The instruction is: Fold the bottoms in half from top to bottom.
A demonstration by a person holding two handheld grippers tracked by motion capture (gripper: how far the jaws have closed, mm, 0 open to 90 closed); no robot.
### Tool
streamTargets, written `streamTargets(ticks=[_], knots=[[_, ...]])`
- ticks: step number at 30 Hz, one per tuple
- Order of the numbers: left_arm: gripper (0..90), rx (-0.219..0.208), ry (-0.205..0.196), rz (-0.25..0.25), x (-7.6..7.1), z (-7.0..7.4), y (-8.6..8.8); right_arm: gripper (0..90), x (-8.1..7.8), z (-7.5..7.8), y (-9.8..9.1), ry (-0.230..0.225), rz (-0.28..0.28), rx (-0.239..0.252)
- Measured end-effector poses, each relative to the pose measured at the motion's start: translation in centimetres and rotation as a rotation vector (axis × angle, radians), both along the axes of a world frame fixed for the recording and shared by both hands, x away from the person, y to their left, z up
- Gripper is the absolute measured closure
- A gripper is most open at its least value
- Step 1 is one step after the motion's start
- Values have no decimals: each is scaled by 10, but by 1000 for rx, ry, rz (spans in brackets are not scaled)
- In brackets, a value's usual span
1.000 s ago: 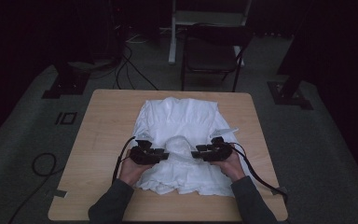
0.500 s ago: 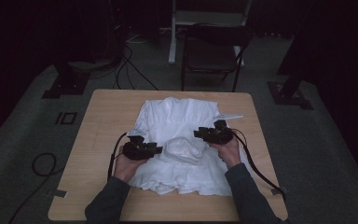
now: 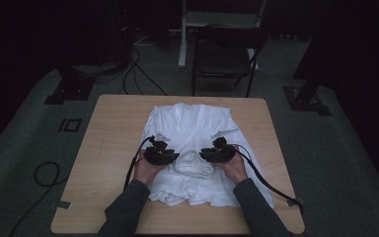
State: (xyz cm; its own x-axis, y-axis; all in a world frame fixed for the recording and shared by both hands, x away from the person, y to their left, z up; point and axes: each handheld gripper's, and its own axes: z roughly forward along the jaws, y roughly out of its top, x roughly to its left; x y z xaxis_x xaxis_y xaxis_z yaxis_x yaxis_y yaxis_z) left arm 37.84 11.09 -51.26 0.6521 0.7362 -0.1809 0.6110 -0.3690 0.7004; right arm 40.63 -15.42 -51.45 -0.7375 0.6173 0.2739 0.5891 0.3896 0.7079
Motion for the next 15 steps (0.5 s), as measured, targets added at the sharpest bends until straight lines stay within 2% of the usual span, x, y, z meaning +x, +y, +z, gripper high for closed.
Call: streamTargets(ticks=[1,3,5,7,9,12,13,15], knots=[[659,0,0,0,0,0,0,656,0,0,0,0,0,0],[658,-27,-1,-6,-13,-2,4,654,-12,-2,-4,9,25,23],[648,-13,-8,-15,-23,-5,5,655,-22,-4,-7,3,47,11],[645,-27,-6,-23,-32,-8,8,654,-30,-7,-8,-4,63,-11],[641,-9,-9,-27,-39,-12,9,653,-37,-10,-9,-12,82,-39],[636,40,7,-33,-44,-20,8,663,-45,-16,-9,-24,95,-116],[636,32,14,-40,-46,-24,8,666,-47,-18,-9,-32,101,-142],[635,17,24,-47,-47,-27,10,673,-52,-21,-9,-26,104,-156]])
